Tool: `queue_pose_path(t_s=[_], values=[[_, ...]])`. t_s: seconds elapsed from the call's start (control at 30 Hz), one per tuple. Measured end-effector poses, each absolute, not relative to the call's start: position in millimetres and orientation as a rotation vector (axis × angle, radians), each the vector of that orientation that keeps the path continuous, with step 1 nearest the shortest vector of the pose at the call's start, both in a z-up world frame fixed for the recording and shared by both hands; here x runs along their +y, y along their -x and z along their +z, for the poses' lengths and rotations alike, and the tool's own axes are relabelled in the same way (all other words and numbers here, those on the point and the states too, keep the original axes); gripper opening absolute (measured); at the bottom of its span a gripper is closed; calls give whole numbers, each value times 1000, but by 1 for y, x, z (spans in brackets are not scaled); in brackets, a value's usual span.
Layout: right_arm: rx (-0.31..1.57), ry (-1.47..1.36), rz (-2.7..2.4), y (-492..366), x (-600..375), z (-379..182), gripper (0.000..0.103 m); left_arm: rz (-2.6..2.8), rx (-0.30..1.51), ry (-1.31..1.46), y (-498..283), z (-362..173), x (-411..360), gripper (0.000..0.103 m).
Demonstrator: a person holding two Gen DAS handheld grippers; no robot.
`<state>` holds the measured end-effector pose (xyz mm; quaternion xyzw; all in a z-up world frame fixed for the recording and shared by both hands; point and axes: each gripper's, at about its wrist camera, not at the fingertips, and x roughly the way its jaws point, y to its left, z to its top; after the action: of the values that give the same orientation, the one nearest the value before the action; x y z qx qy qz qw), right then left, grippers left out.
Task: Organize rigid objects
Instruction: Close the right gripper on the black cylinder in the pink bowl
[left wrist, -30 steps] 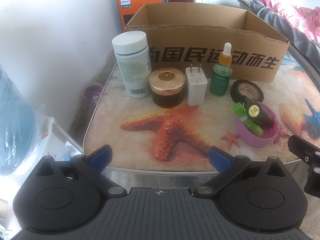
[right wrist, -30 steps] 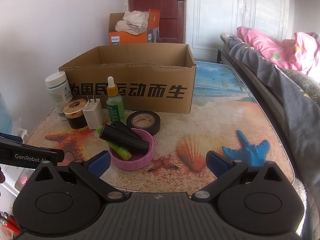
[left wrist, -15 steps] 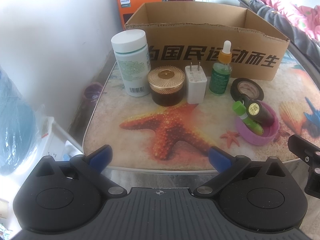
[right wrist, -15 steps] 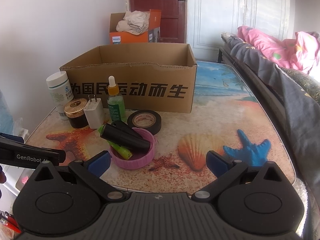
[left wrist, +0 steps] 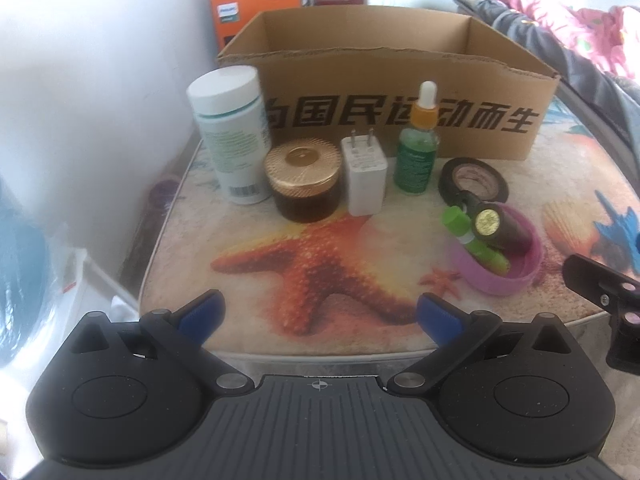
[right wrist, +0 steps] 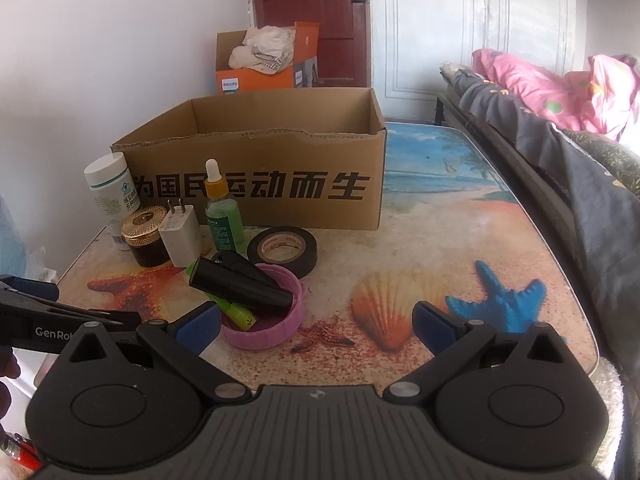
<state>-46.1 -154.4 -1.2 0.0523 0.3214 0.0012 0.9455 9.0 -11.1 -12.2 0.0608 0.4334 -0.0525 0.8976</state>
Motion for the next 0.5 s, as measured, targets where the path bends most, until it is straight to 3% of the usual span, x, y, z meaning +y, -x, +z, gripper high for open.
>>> queue_pose_path(t_s=[0.37, 0.5], values=[[561, -238, 115, 32, -191, 0, 103, -379, 704, -27, -12, -2, -21, 102], [551, -231, 212, 19, -201, 1, 95, -432, 724, -56, -19, -5, -31, 97]])
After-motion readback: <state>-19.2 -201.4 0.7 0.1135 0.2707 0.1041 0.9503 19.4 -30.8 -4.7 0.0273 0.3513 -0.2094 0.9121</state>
